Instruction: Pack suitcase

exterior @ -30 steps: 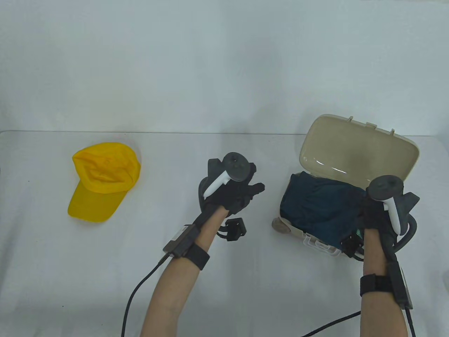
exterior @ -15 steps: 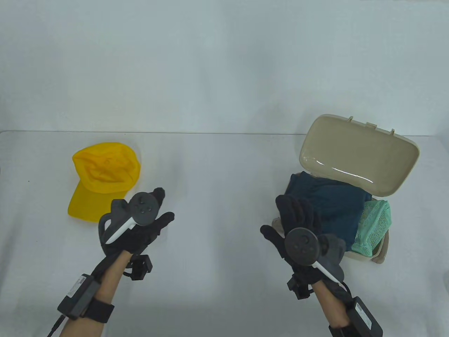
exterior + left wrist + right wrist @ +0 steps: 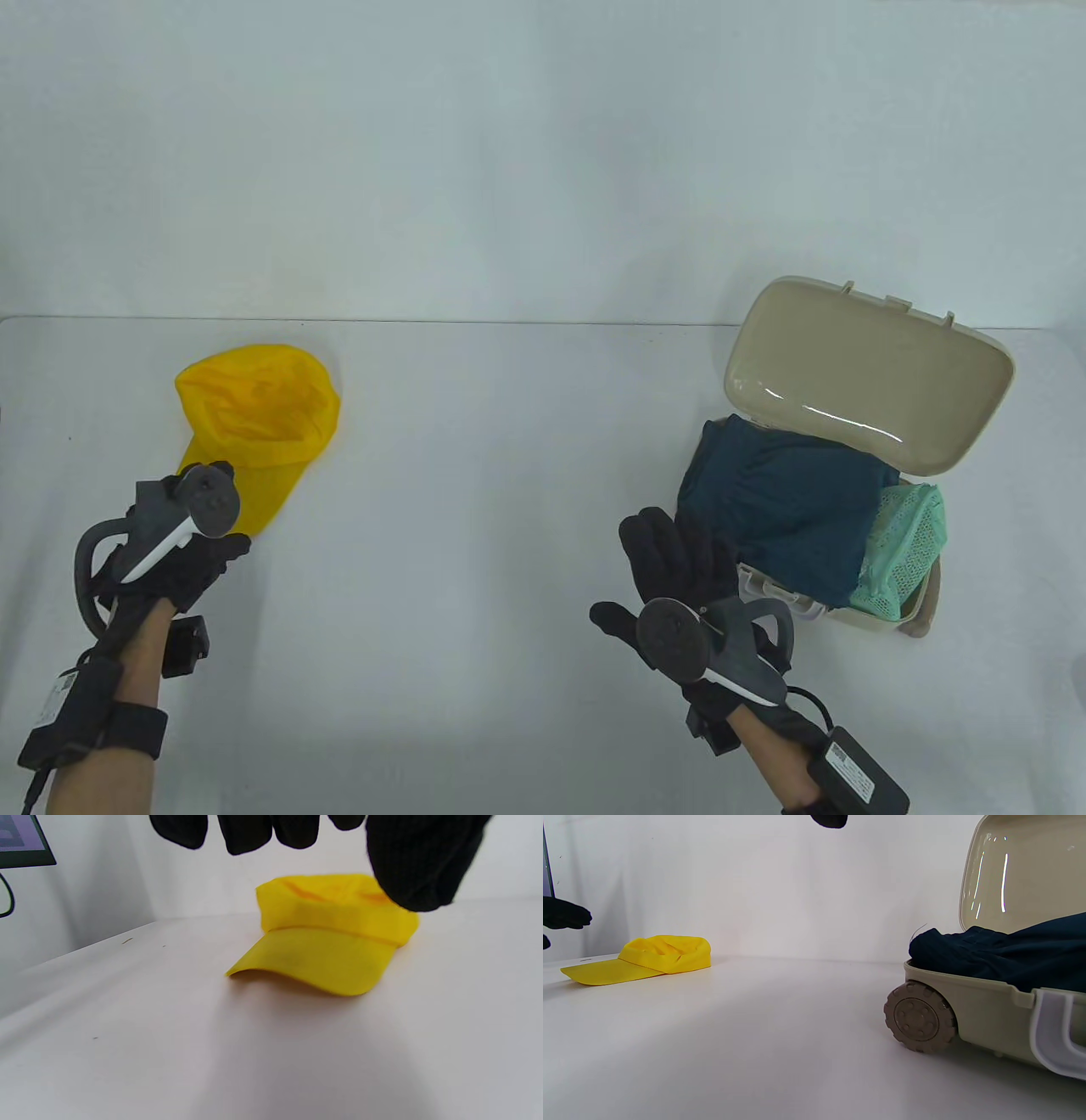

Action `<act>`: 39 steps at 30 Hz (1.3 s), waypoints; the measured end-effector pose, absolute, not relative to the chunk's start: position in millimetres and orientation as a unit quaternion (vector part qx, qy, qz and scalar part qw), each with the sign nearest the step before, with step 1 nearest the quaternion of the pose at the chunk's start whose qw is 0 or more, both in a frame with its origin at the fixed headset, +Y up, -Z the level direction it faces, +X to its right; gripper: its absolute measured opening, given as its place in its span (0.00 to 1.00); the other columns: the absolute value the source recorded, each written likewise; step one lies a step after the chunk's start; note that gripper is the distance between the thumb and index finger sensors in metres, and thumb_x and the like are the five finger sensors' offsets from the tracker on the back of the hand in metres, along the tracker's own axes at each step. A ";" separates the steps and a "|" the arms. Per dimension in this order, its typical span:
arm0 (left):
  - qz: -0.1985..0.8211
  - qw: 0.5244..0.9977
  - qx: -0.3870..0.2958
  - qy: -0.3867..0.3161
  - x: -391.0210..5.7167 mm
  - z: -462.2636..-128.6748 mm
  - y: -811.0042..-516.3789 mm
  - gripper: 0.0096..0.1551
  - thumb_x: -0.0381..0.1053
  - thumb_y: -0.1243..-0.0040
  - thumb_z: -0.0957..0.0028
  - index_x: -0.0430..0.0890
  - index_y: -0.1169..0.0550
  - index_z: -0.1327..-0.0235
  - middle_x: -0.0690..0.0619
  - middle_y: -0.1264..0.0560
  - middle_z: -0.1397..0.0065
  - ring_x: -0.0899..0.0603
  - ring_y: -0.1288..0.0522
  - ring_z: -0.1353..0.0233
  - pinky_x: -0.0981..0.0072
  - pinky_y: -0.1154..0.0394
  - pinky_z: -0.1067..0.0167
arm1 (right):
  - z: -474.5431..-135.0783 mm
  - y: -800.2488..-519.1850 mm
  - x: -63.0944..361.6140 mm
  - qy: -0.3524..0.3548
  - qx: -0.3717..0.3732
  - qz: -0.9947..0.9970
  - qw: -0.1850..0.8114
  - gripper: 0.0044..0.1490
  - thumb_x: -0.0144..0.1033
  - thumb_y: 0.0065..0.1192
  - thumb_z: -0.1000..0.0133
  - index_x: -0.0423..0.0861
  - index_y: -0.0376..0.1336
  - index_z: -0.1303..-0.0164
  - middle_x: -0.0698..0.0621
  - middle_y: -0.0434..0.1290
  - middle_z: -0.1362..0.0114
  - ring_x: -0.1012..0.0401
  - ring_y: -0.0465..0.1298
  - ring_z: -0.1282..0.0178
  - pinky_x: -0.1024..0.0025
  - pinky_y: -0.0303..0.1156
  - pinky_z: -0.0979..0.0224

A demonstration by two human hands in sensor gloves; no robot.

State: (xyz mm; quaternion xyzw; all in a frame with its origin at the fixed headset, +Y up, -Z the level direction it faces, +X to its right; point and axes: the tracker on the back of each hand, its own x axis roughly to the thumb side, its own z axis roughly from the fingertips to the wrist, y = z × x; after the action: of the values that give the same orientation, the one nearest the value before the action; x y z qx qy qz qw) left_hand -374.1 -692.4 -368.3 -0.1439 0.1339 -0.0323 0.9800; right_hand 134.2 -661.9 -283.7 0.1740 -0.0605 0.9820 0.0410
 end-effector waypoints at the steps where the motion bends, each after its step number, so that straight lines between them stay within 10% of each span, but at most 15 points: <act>1: -0.040 0.976 -0.158 0.142 -379.5 -373.8 -697.4 0.57 0.61 0.36 0.49 0.61 0.57 0.17 0.55 0.55 0.09 0.40 0.51 0.09 0.43 0.48 0.16 | -284.2 -661.8 135.2 -0.060 0.172 0.982 0.043 0.60 0.74 0.33 0.47 0.47 0.37 0.13 0.44 0.45 0.08 0.36 0.46 0.11 0.32 0.47 0.19; 12: -0.175 0.940 -0.255 0.144 -393.4 -418.9 -743.0 0.60 0.56 0.35 0.46 0.65 0.66 0.23 0.62 0.63 0.11 0.42 0.59 0.09 0.43 0.52 0.15 | -289.0 -664.1 139.4 -0.043 0.162 0.984 0.057 0.60 0.75 0.33 0.48 0.47 0.37 0.13 0.44 0.45 0.08 0.36 0.47 0.11 0.32 0.48 0.19; 22: -0.142 0.964 -0.156 0.161 -388.3 -421.7 -749.4 0.39 0.55 0.57 0.40 0.67 0.59 0.22 0.65 0.53 0.12 0.53 0.42 0.10 0.44 0.45 0.15 | -289.4 -665.7 137.7 -0.028 0.165 0.984 0.062 0.59 0.74 0.33 0.47 0.47 0.37 0.13 0.44 0.45 0.08 0.36 0.47 0.11 0.32 0.48 0.19; 39: -0.093 0.985 0.093 0.115 -316.8 -348.9 -629.7 0.35 0.53 0.62 0.38 0.61 0.54 0.19 0.59 0.46 0.12 0.52 0.36 0.14 0.57 0.36 0.17 | -283.2 -658.1 140.0 -0.052 0.174 0.980 0.079 0.59 0.75 0.33 0.48 0.48 0.37 0.13 0.45 0.45 0.08 0.37 0.46 0.11 0.32 0.47 0.19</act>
State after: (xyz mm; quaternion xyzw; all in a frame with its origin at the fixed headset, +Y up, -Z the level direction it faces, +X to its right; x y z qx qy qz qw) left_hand -316.8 -629.7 -348.9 0.0929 0.1145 -0.0934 0.9846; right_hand 140.0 -658.1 -283.2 0.1738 -0.0520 0.9802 0.0793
